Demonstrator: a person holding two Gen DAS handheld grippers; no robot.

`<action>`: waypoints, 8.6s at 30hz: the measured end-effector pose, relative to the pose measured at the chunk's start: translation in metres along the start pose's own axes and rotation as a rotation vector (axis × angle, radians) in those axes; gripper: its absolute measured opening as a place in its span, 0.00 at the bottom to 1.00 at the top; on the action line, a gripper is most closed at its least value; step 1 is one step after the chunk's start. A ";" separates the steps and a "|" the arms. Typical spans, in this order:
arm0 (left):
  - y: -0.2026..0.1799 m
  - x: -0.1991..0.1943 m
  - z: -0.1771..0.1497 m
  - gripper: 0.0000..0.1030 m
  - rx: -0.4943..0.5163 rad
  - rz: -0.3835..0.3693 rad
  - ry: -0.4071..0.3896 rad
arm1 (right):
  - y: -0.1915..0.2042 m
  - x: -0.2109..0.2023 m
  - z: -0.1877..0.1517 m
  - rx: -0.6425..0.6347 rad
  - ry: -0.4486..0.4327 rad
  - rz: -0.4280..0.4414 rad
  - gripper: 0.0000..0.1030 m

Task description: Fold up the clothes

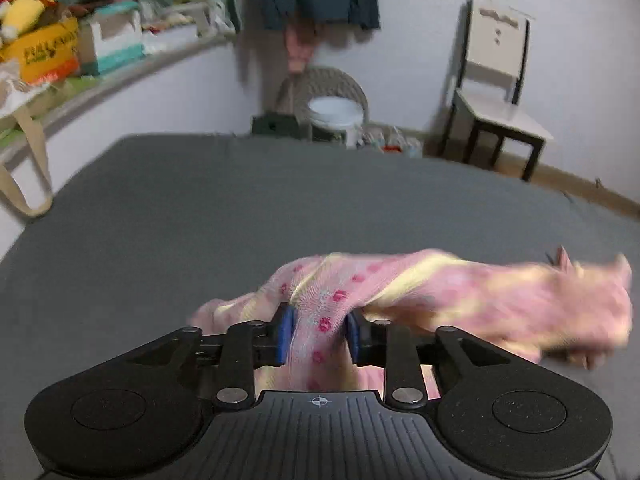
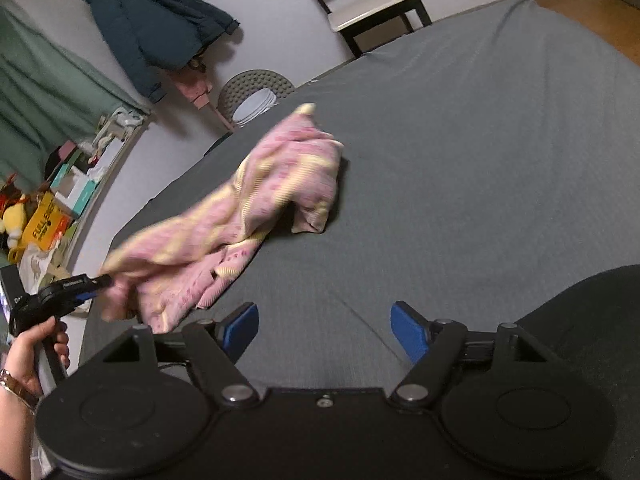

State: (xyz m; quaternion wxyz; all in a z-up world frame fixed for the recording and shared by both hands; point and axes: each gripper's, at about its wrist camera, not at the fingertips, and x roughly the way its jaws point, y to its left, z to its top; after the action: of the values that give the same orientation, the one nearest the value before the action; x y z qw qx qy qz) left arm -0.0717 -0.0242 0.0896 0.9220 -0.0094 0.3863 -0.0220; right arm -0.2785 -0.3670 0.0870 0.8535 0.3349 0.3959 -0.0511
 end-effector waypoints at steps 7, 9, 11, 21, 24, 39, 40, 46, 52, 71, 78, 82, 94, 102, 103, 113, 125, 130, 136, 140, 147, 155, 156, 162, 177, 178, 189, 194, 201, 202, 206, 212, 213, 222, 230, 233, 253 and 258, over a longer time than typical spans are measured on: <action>-0.062 -0.032 -0.064 0.92 0.354 -0.109 -0.199 | 0.011 0.011 0.002 -0.033 0.038 0.019 0.72; -0.088 -0.027 -0.074 0.92 0.543 -0.137 -0.187 | 0.015 0.013 0.003 -0.039 0.042 0.025 0.72; -0.114 -0.014 -0.082 0.92 0.720 -0.128 -0.216 | 0.018 0.014 0.002 -0.048 0.042 0.030 0.72; -0.156 0.057 -0.107 0.44 1.237 -0.011 -0.104 | 0.027 0.002 -0.009 -0.085 0.048 0.023 0.76; -0.150 0.062 -0.114 0.30 1.329 -0.032 -0.081 | 0.024 0.007 -0.012 -0.069 0.067 0.027 0.76; -0.134 -0.055 -0.059 0.06 0.787 -0.384 -0.143 | 0.046 0.039 -0.031 0.187 0.108 0.386 0.69; -0.135 -0.067 -0.062 0.06 0.779 -0.409 -0.150 | 0.046 0.043 -0.033 0.252 0.113 0.430 0.65; -0.162 -0.122 -0.104 0.06 0.769 -0.557 -0.126 | 0.046 0.056 -0.045 0.466 0.107 0.500 0.50; -0.177 -0.135 -0.142 0.06 0.775 -0.564 -0.088 | 0.039 0.053 -0.055 0.464 0.152 0.354 0.44; -0.158 -0.177 -0.113 0.63 0.845 -0.675 -0.136 | 0.057 -0.015 -0.038 -0.082 -0.275 0.279 0.07; -0.089 -0.184 0.004 0.86 0.440 -0.901 -0.231 | 0.091 -0.116 -0.023 -0.449 -0.315 0.783 0.07; -0.104 -0.163 0.045 0.91 0.535 -1.008 -0.143 | 0.099 -0.122 -0.038 -0.546 -0.145 0.898 0.07; -0.289 -0.053 -0.070 0.91 1.270 -0.765 0.394 | 0.110 -0.056 -0.075 -0.482 0.164 0.741 0.08; -0.296 0.015 -0.101 0.26 1.101 -0.619 0.437 | 0.119 -0.052 -0.078 -0.558 0.193 0.720 0.09; -0.287 0.020 -0.091 0.15 1.017 -0.644 0.452 | 0.117 -0.052 -0.077 -0.541 0.187 0.722 0.09; -0.056 -0.033 0.104 0.09 -0.045 -0.768 -0.046 | 0.086 -0.055 -0.046 -0.365 0.034 0.737 0.09; 0.129 -0.080 -0.031 0.32 -0.150 -0.304 0.155 | 0.106 0.008 -0.074 -0.416 0.329 0.691 0.09; 0.069 -0.067 -0.022 0.83 -0.108 -0.400 0.062 | 0.115 0.007 -0.079 -0.457 0.353 0.684 0.09; -0.045 -0.001 0.012 0.83 0.063 -0.454 0.085 | 0.118 0.009 -0.085 -0.478 0.383 0.662 0.09; -0.125 0.023 0.007 0.83 0.377 -0.355 0.137 | 0.119 0.009 -0.085 -0.492 0.380 0.656 0.09; -0.188 0.059 -0.034 0.26 0.694 -0.194 0.218 | 0.119 0.010 -0.085 -0.508 0.396 0.655 0.10; -0.093 0.047 0.001 0.09 0.191 -0.375 0.195 | 0.116 0.012 -0.083 -0.505 0.412 0.678 0.10; -0.073 0.041 0.004 0.09 0.109 -0.402 0.180 | 0.116 0.013 -0.083 -0.504 0.416 0.682 0.10; -0.005 0.038 0.002 0.10 -0.157 -0.479 0.194 | 0.117 0.019 -0.083 -0.498 0.444 0.693 0.10; -0.038 0.060 0.002 0.20 -0.224 -0.503 0.247 | 0.124 0.014 -0.088 -0.533 0.439 0.659 0.10; -0.043 0.059 0.005 0.30 -0.209 -0.502 0.250 | 0.125 0.015 -0.088 -0.537 0.442 0.659 0.10; -0.104 0.035 0.005 0.76 0.028 -0.473 0.272 | 0.127 0.013 -0.091 -0.550 0.439 0.669 0.13; -0.167 0.020 -0.017 0.76 0.400 -0.325 0.217 | 0.133 0.010 -0.094 -0.598 0.433 0.681 0.14; -0.205 0.028 -0.035 0.72 0.555 -0.097 0.108 | 0.134 0.009 -0.095 -0.618 0.434 0.682 0.14; -0.205 0.031 -0.036 0.53 0.548 -0.083 0.095 | 0.133 0.009 -0.094 -0.615 0.433 0.682 0.14; -0.198 0.041 -0.037 0.26 0.484 -0.077 0.102 | 0.131 0.010 -0.092 -0.601 0.432 0.688 0.14; -0.165 0.046 -0.028 0.14 0.352 -0.121 0.080 | 0.131 0.010 -0.092 -0.599 0.429 0.689 0.14; -0.158 0.047 -0.025 0.14 0.326 -0.131 0.076 | 0.130 0.010 -0.092 -0.597 0.426 0.689 0.14; -0.051 0.030 0.006 0.13 0.065 -0.163 0.048 | 0.129 0.011 -0.092 -0.585 0.425 0.678 0.14; 0.042 0.020 0.005 0.13 -0.205 -0.185 0.054 | 0.125 0.014 -0.091 -0.544 0.415 0.634 0.14; 0.055 0.027 -0.006 0.14 -0.223 -0.195 0.088 | 0.122 0.017 -0.092 -0.521 0.422 0.619 0.14; -0.011 0.071 -0.035 0.45 -0.205 -0.416 0.121 | 0.130 0.020 -0.096 -0.559 0.450 0.591 0.14; -0.067 0.046 -0.047 0.43 0.171 -0.379 0.028 | 0.130 0.022 -0.096 -0.556 0.462 0.590 0.14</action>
State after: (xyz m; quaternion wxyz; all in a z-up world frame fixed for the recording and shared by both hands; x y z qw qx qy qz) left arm -0.0753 -0.0938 0.0266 0.8933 -0.0031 0.3874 -0.2278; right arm -0.2789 -0.2041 0.0965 0.7784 0.1945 0.4620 0.3779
